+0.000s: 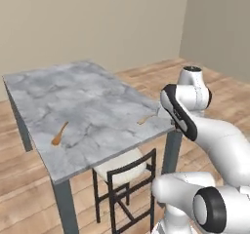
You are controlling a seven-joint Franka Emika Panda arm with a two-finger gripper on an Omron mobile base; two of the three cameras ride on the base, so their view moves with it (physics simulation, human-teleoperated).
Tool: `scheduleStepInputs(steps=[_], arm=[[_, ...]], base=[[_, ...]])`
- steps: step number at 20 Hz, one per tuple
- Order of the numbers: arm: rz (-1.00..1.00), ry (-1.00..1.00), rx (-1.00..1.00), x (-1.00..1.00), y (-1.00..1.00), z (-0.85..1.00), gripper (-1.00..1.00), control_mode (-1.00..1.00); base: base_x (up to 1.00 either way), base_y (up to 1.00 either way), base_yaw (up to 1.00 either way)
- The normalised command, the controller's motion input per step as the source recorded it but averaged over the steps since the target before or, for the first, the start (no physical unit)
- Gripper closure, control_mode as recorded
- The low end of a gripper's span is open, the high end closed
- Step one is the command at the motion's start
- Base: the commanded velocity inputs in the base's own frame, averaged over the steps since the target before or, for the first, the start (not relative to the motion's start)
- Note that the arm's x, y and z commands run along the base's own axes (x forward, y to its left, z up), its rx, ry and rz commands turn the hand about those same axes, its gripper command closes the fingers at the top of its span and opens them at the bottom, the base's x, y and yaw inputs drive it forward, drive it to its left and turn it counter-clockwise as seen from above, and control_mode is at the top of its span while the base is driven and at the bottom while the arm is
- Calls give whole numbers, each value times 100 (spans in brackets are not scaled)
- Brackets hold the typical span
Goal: Pick up the metallic utensils from the counter and place them in the open drawer. Make sure not to pick up any wooden utensils.
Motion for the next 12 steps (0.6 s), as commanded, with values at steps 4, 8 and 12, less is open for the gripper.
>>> scheduleStepInputs(steps=[4,8,12], arm=[[0,0,0,0,0,0,100,100],[0,0,0,0,0,0,100,100],[0,0,0,0,0,0,100,100]], base=[[-11,-8,-80],[-5,-2,-76],[1,-9,-75]])
